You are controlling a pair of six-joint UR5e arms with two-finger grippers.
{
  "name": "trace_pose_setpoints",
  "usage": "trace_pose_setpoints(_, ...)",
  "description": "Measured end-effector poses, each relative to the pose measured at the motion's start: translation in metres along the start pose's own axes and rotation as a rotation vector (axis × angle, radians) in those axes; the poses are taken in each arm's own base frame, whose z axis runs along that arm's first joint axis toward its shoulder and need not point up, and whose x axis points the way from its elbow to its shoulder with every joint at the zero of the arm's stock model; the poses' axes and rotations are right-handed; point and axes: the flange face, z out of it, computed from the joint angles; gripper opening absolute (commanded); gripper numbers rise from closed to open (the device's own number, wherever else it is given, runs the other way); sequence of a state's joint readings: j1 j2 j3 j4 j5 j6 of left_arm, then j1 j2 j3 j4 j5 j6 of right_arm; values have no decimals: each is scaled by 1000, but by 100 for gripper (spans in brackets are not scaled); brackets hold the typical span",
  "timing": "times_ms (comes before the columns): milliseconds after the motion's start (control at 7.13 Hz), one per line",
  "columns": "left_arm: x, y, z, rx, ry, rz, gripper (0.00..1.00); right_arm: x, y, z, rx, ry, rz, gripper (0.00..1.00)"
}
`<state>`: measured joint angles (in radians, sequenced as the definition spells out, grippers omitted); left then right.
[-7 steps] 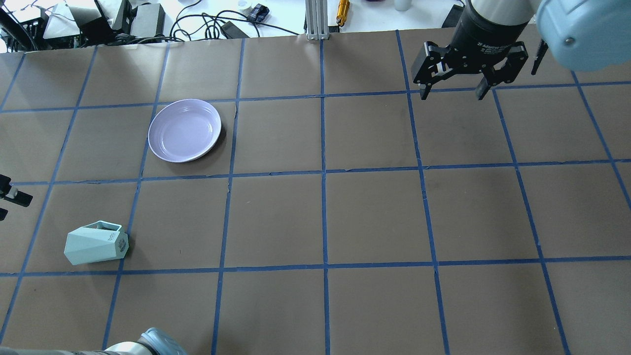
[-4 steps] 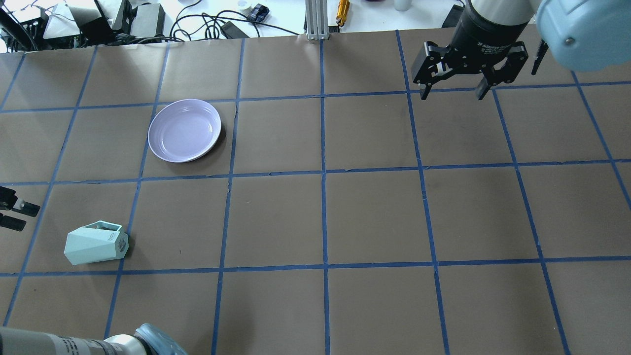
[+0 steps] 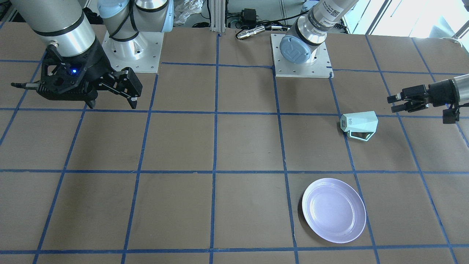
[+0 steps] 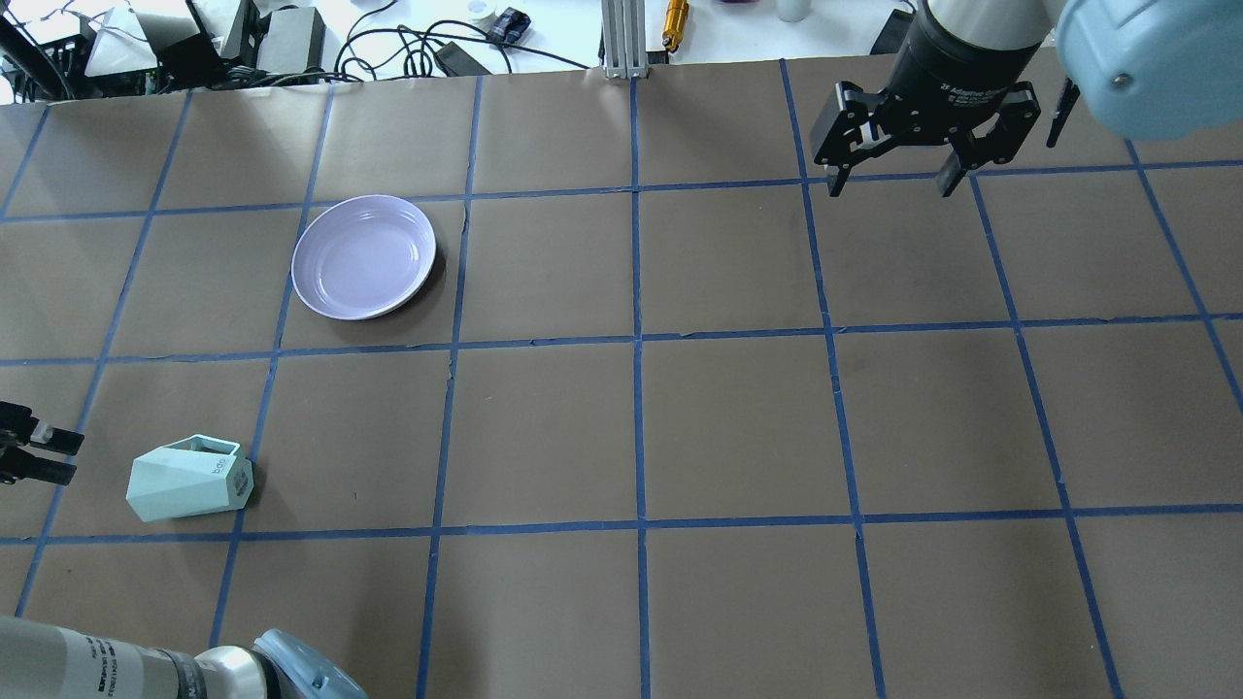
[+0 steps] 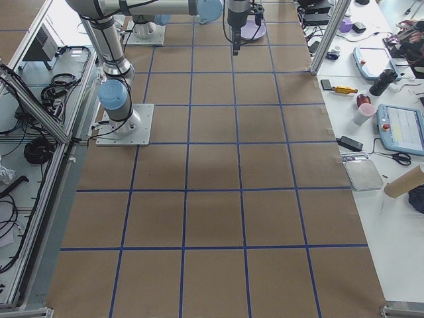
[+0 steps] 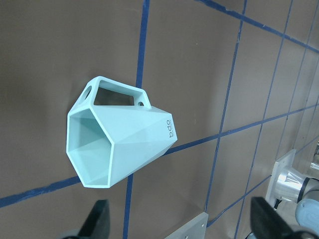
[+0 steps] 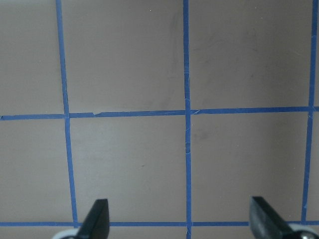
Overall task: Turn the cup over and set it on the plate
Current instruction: 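Close the left gripper on the mint-green cup's base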
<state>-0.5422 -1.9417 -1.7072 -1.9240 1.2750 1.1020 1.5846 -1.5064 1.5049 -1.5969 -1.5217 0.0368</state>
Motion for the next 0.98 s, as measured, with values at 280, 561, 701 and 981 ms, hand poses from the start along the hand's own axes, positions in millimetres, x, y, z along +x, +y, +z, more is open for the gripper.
trace_pose_setpoints(280,-27,-9,19,8,84,27,100,0,0,0,0,0,0,100)
trace_pose_setpoints(561,-50,-16,42,-4,174,56,84,0,0,0,0,0,0,100)
trace_pose_setpoints(701,-58,-18,52,-15,213,72,75,0,0,0,0,0,0,100)
trace_pose_setpoints(981,-64,-21,65,-34,268,108,33,0,0,0,0,0,0,100)
